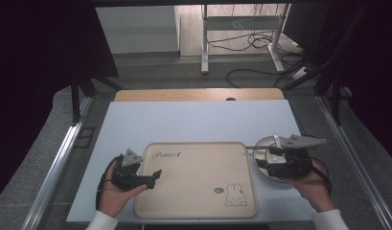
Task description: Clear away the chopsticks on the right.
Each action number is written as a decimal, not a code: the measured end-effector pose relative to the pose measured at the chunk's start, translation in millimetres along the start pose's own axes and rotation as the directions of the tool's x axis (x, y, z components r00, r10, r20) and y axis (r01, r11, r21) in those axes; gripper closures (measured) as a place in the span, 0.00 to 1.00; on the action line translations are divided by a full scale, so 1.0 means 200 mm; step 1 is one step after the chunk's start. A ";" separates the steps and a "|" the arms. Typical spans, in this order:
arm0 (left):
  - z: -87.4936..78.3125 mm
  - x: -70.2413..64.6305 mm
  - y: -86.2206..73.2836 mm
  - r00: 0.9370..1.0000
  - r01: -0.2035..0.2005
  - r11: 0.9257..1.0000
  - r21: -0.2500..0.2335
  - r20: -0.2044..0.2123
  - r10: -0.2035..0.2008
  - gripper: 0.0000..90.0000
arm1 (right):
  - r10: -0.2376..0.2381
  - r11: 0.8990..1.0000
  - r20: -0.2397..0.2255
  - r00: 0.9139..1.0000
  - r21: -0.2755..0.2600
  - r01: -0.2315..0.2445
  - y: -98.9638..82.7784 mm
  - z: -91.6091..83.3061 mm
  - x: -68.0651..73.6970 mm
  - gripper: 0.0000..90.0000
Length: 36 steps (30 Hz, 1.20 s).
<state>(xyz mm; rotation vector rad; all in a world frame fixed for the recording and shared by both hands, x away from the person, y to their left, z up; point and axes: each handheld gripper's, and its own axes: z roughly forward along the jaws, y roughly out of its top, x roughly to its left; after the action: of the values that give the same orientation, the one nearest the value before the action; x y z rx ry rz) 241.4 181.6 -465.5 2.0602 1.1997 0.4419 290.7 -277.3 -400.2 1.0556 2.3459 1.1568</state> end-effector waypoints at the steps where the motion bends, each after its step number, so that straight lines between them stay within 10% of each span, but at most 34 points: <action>1: 0.00 0.00 0.00 1.000 -0.003 1.000 -0.001 0.002 0.003 0.15 | 0.007 1.000 0.017 1.000 -0.003 -0.007 0.01 -0.02 -0.01 0.36; 12: 0.02 0.02 0.01 1.000 -0.004 1.000 0.009 -0.004 0.004 0.14 | 0.055 0.998 0.212 0.976 -0.006 -0.055 0.13 -0.13 -0.30 0.37; 22: 0.00 0.03 -0.02 1.000 0.009 1.000 0.015 -0.027 -0.009 0.14 | 0.095 0.992 0.268 0.959 0.053 -0.113 0.05 -0.09 -0.54 0.43; 26: -0.01 0.03 -0.04 0.999 0.014 1.000 0.016 -0.033 -0.013 0.14 | 0.119 0.982 0.325 0.938 0.099 -0.159 0.01 -0.07 -0.62 0.47; 36: 0.00 0.03 -0.04 0.999 0.010 1.000 0.024 -0.033 -0.010 0.14 | 0.129 0.949 0.356 0.925 0.227 -0.220 -0.03 0.02 -0.78 0.60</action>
<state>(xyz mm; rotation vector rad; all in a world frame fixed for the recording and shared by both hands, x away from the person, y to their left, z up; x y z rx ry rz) 239.1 188.8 -471.7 2.0742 1.2399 0.4600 394.7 -392.4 -413.4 1.4542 2.1994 0.6562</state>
